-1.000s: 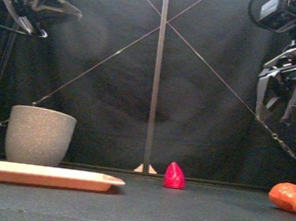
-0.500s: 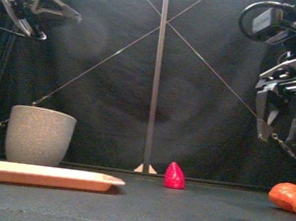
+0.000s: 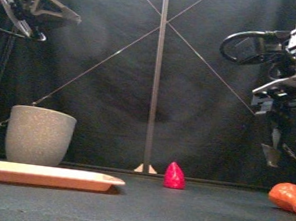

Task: Pick the drumstick then place it on the pink plate
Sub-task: Pick the drumstick

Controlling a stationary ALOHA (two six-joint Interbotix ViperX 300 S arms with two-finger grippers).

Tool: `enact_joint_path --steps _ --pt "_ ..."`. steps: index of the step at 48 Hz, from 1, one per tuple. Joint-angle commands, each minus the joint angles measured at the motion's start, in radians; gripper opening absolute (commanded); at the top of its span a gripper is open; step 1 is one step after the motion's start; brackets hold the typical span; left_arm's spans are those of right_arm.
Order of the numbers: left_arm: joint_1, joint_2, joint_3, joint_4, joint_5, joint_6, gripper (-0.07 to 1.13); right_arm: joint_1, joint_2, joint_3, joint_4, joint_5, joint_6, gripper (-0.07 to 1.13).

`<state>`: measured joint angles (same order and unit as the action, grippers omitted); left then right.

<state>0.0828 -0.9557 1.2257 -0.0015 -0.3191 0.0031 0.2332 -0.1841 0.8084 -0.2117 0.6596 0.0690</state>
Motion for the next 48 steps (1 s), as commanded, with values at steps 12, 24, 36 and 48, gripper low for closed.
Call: enact_joint_path --steps 12,24,36,48 --pt "0.006 0.005 -0.008 -0.002 -0.009 0.002 0.09 0.012 0.077 -0.014 -0.012 -0.035 -0.005 0.87" --pt "0.006 0.005 0.006 -0.002 -0.009 0.000 0.10 -0.005 0.141 -0.023 -0.032 -0.095 -0.003 0.87" --pt "0.008 0.005 0.012 -0.002 -0.009 -0.002 0.10 -0.009 0.173 -0.046 -0.025 -0.100 -0.002 0.87" --pt "0.009 0.005 0.018 -0.011 -0.009 -0.003 0.10 -0.017 0.175 -0.071 0.009 -0.115 0.000 0.86"
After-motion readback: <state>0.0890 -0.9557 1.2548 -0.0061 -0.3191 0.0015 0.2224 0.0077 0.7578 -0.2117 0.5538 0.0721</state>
